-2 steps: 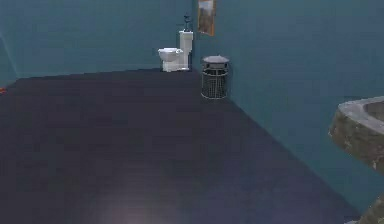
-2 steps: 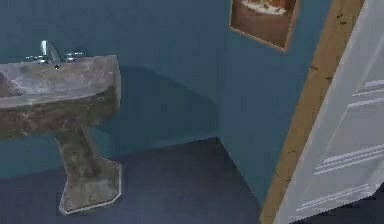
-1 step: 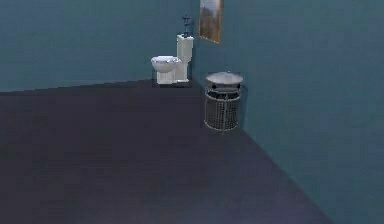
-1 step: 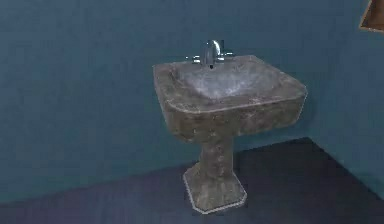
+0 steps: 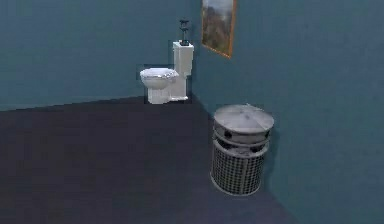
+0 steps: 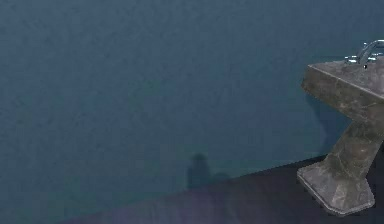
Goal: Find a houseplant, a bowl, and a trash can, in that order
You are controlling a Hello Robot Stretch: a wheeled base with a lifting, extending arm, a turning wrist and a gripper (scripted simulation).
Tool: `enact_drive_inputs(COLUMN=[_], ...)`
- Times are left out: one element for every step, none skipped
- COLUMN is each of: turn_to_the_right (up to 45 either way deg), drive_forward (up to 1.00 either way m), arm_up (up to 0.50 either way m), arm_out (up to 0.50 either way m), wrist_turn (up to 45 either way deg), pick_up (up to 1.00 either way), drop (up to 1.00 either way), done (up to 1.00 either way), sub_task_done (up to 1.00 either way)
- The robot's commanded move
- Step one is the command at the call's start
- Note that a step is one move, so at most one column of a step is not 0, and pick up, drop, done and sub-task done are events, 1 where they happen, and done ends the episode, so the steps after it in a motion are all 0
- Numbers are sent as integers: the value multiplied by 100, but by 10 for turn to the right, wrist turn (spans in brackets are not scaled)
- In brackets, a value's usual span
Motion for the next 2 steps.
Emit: enact_drive_inputs(turn_to_the_right=[-30, 0], drive_forward=[0, 35], arm_up=[0, 0], arm_out=[0, 0], wrist_turn=[0, 0], pick_up=[0, 0], drop=[0, 0], done=[0, 0], sub_task_done=[0, 0])
